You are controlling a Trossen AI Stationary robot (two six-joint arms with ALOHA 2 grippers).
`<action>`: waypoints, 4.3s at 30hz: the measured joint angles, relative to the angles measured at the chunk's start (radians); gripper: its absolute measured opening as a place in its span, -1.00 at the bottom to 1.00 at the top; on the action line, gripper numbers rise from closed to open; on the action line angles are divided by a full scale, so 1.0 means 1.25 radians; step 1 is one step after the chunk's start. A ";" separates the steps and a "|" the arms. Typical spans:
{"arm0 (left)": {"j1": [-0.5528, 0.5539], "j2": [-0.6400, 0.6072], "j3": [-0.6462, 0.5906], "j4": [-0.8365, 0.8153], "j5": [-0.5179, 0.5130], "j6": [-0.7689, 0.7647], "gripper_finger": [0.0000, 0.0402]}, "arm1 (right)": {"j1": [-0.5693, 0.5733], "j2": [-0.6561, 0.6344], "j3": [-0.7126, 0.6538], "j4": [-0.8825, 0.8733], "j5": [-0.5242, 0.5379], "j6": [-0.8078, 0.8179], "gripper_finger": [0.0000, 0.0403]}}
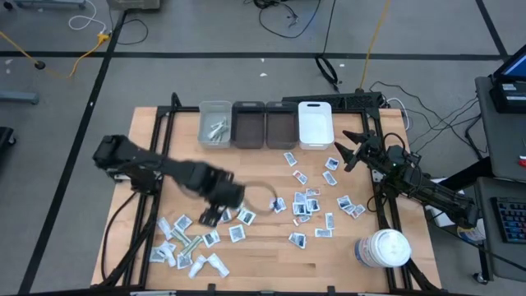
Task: Pick & Place First Aid Supplies
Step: Put the bandage into the gray bin
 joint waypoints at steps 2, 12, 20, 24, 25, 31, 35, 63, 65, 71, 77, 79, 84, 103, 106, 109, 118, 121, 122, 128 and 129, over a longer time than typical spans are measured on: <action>-0.062 0.000 0.000 0.007 0.000 -0.017 0.36 | 0.000 0.000 0.000 0.000 0.000 0.000 0.48; -0.347 0.000 0.000 0.027 -0.002 -0.122 0.36 | 0.000 0.000 0.000 0.000 0.000 0.000 0.48; -0.462 0.000 0.000 0.034 -0.001 -0.135 0.36 | 0.000 0.000 0.000 0.000 0.000 0.000 0.48; -0.461 0.000 0.000 0.061 -0.002 -0.136 0.36 | 0.000 0.000 0.000 0.000 0.000 0.000 0.48; -0.460 0.000 0.000 0.064 -0.002 -0.135 0.36 | 0.000 0.000 0.000 0.000 0.000 0.000 0.48; -0.447 0.029 0.000 0.065 -0.003 -0.062 0.36 | 0.000 0.000 0.000 0.000 0.000 0.000 0.48; -0.442 0.070 0.000 0.065 -0.007 -0.033 0.36 | 0.000 0.000 0.000 0.000 0.000 0.000 0.48; -0.438 0.347 0.002 0.103 -0.030 -0.054 0.36 | 0.000 0.000 0.000 0.000 0.000 0.000 0.48; -0.438 0.348 0.002 0.103 -0.028 -0.045 0.36 | 0.000 0.000 0.000 0.000 0.000 0.000 0.48; -0.438 0.349 0.002 0.101 -0.023 -0.044 0.16 | 0.000 0.000 0.000 0.000 0.000 0.000 0.48; -0.438 0.349 0.001 0.098 -0.023 -0.060 -0.25 | 0.000 0.000 0.000 0.000 0.000 0.000 0.48; -0.438 0.349 0.001 0.098 -0.023 -0.060 -0.38 | 0.000 0.000 0.000 0.000 0.000 0.000 0.48; -0.438 0.349 0.000 0.098 -0.024 -0.056 -0.66 | 0.000 0.000 0.000 0.000 0.000 0.000 0.48; -0.364 0.134 -0.002 0.009 0.026 -0.072 -0.95 | 0.000 0.000 0.000 0.000 0.000 0.000 0.48; -0.348 0.069 -0.001 -0.011 0.027 -0.068 -0.97 | 0.000 0.000 0.000 0.000 0.000 0.000 0.48; -0.334 0.014 -0.001 -0.011 0.027 -0.068 -0.97 | 0.000 0.000 0.000 0.000 0.000 0.000 0.48; -0.304 -0.041 -0.001 -0.011 0.019 -0.099 -0.97 | 0.000 0.000 0.000 0.000 0.000 0.000 0.48; -0.248 -0.041 -0.001 -0.011 0.015 -0.097 -0.97 | 0.000 0.000 0.000 0.000 0.000 0.000 0.48; -0.223 -0.041 -0.001 -0.011 0.016 -0.095 -0.98 | 0.000 0.000 0.000 0.000 0.000 0.000 0.48; -0.042 -0.042 -0.001 -0.012 0.013 -0.070 -0.97 | 0.000 0.000 0.000 0.000 0.000 0.000 0.48; -0.007 -0.042 -0.001 -0.011 0.013 -0.061 -0.98 | 0.000 0.000 0.000 0.000 0.000 0.000 0.48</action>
